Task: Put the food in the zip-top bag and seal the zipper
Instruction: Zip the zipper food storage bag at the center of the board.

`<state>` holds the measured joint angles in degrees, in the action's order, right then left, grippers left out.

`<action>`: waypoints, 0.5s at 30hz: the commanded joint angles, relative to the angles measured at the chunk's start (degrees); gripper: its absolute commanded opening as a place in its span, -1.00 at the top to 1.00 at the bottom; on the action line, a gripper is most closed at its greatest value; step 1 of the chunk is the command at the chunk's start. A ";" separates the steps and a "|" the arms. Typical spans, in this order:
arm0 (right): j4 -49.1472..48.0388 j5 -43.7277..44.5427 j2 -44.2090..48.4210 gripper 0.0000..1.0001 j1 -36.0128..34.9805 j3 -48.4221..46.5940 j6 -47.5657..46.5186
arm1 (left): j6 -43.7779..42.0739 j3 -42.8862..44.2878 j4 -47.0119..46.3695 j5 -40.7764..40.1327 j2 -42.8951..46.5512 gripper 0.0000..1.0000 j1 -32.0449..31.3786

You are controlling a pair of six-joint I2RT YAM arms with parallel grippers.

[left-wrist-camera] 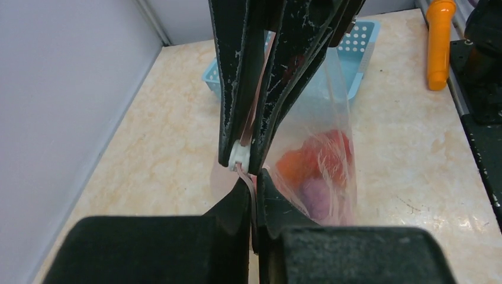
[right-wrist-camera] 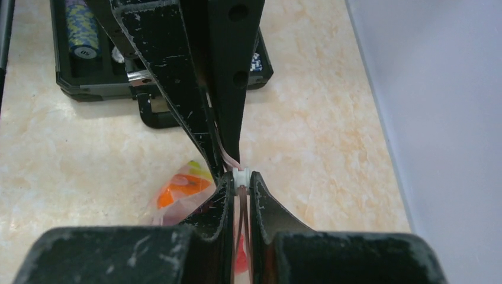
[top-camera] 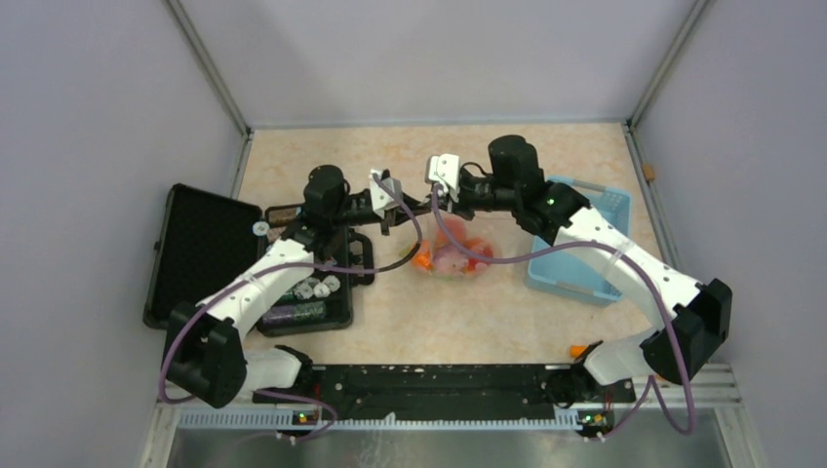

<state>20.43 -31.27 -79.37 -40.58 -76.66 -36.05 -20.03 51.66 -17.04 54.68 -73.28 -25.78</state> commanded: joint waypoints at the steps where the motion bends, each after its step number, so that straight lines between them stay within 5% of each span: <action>1: 0.13 -0.58 0.96 1.00 -0.47 -1.41 0.80 | -0.31 1.72 -3.30 -1.05 0.09 1.00 -0.50; 15: 5.42 4.39 3.45 1.00 0.53 -0.88 -1.11 | -3.34 2.15 3.87 -13.38 2.44 1.00 -0.49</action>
<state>22.35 -29.10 -79.13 -40.45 -76.66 -36.47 -22.90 52.03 -12.84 47.09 -72.34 -26.79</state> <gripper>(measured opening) 0.042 0.004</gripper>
